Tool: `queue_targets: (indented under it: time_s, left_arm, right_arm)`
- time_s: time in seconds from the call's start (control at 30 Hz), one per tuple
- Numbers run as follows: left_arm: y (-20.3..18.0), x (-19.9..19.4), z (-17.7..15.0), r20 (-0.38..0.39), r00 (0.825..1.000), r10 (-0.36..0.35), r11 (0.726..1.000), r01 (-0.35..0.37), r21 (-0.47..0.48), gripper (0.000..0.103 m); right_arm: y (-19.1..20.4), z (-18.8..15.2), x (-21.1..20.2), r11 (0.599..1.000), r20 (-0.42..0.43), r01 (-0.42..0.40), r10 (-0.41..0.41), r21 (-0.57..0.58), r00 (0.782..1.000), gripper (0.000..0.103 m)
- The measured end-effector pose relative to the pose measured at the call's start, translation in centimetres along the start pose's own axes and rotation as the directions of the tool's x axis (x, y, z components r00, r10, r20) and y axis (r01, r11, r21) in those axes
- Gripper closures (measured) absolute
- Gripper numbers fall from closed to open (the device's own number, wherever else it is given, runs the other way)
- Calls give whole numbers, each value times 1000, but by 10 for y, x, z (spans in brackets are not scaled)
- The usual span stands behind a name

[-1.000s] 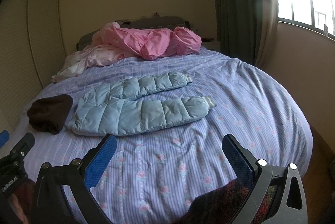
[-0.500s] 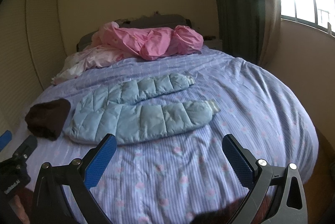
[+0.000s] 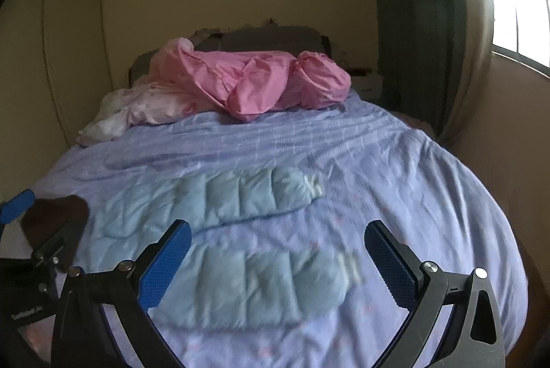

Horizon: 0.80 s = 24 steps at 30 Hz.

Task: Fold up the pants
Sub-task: 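Grasp the striped cuff of a jacket sleeve with the right gripper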

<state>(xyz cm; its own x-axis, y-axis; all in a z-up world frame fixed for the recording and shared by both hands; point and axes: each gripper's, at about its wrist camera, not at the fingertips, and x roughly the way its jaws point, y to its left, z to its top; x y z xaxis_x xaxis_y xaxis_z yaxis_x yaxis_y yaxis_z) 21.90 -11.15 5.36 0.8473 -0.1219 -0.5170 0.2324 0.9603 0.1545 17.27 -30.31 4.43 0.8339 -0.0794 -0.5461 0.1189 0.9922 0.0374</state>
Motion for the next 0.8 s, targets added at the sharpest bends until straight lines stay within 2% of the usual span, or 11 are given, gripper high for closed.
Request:
queue_targets:
  time_s: [0.2, 0.37, 0.5, 0.6, 0.8]
  left_arm:
    - [-23, 80, 30, -10, 1000, -3, 1000, 3, 17, 0]
    - [-34, 148, 41, -61, 998, 7, 1000, -5, 30, 0]
    - [-41, 199, 50, -119, 993, 4, 1000, -5, -9, 0]
    - [-53, 229, 52, -161, 987, 22, 1000, -22, -1, 0]
    - [-77, 259, 53, -196, 980, 43, 999, -36, 37, 0]
  right_arm:
    - [-27, 33, 91, 1000, -96, -25, 25, 3, 995, 1]
    - [-52, 49, 169, 996, -217, -70, 81, 61, 973, 1]
    - [-67, 51, 217, 993, -286, -48, 76, 104, 955, 1]
    - [-74, 49, 251, 991, -337, -28, 70, 129, 939, 1]
    - [-83, 36, 293, 986, -414, 7, 64, 168, 908, 1]
